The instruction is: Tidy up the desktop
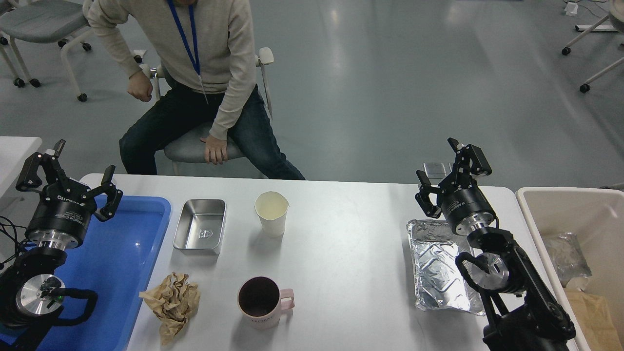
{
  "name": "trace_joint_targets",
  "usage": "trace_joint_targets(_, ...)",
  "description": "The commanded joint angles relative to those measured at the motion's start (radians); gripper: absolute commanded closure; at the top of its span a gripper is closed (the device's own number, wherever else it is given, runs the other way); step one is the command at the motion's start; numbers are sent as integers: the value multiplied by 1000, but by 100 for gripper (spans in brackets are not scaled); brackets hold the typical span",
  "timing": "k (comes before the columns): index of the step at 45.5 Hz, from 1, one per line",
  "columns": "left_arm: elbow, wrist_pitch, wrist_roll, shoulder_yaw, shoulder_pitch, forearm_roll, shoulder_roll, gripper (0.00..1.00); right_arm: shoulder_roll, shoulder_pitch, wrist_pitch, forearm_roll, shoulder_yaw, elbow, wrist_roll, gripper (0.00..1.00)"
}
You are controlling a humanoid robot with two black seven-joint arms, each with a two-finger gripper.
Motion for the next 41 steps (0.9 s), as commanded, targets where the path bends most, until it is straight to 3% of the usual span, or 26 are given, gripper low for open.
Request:
trace_joint_targets(1,-5,14,-20,5,-4,39,52,4,-1,-4,0,-1,-9,-2,0,0)
trace_joint_targets(8,-3,136,-135,45,-11,185,120,4,2,-14,0,-1,-21,1,0,0)
trace_joint_targets(15,-6,149,-138,91,-11,195,128,4,2,-14,0,-1,-21,1,0,0)
trace_joint_targets(20,-35,141,-95,167,-42,195,163,4,0,-14,0,-1,-29,1,0,0)
trace_joint_targets(25,-95,127,18,218,-56,194,278,4,-4,-14,0,-1,-30,-1,0,0)
trace_joint_targets(30,-109,126,83,223,-91,194,333,4,-4,-14,0,-1,-30,-1,0,0)
trace_joint_targets(36,-152,120,98,282,-108,194,447,4,-4,-16,0,-1,-30,-4,0,0)
trace_joint_targets(41,-153,114,97,442,-183,195,520,4,-6,-14,0,-1,-32,-7,0,0)
